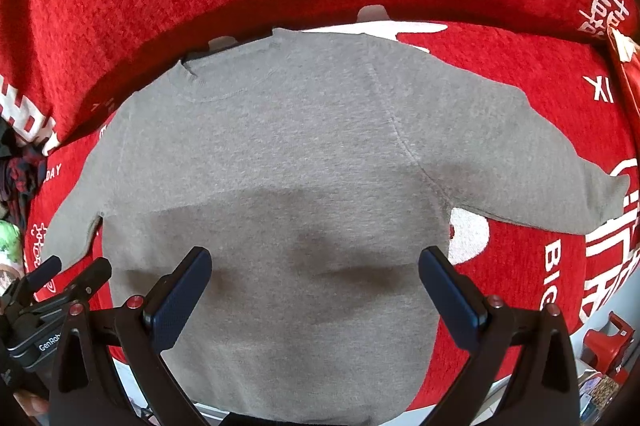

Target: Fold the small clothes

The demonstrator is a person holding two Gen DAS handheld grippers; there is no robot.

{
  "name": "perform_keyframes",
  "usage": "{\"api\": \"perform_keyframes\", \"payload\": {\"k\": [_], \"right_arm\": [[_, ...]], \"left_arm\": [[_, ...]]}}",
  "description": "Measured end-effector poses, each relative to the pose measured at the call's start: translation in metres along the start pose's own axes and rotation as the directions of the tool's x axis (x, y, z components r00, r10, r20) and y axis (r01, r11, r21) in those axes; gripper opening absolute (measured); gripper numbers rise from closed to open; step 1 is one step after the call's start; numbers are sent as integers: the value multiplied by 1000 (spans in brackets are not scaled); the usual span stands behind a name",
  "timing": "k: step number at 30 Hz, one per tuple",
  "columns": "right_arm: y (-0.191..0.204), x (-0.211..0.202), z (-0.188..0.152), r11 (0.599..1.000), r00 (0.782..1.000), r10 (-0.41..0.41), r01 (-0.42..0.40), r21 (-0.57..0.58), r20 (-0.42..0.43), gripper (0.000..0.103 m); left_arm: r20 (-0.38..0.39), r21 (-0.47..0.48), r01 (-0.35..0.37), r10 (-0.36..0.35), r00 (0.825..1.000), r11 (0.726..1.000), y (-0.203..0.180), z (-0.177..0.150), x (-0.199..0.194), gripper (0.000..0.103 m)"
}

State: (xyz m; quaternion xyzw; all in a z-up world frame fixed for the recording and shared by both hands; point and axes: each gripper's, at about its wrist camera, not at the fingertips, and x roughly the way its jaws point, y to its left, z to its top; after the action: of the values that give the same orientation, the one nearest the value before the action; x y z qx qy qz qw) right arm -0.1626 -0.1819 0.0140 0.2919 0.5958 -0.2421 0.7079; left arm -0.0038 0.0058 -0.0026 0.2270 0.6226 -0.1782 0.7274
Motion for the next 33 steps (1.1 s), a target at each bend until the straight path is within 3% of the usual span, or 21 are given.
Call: {"api": "perform_keyframes", "payload": {"k": [16, 20, 23, 33], "right_arm": [[3, 1, 0, 999, 999, -34, 33, -16, -39, 103], [5, 4, -3, 999, 999, -38, 37, -20, -19, 103], [5, 7, -3, 1000, 1000, 6, -6, -18, 22, 103], [4, 9, -5, 999, 999, -38, 38, -24, 37, 103]], "left_arm": [[-11, -9, 44, -44, 999, 999, 3, -2, 4, 103], [-4, -10, 21, -21, 1000, 1000, 6, -5, 5, 103], [-10, -10, 18, -18, 1000, 1000, 6, -5, 5, 103], [-50, -13, 36, -37, 998, 999, 7, -6, 7, 103]]}}
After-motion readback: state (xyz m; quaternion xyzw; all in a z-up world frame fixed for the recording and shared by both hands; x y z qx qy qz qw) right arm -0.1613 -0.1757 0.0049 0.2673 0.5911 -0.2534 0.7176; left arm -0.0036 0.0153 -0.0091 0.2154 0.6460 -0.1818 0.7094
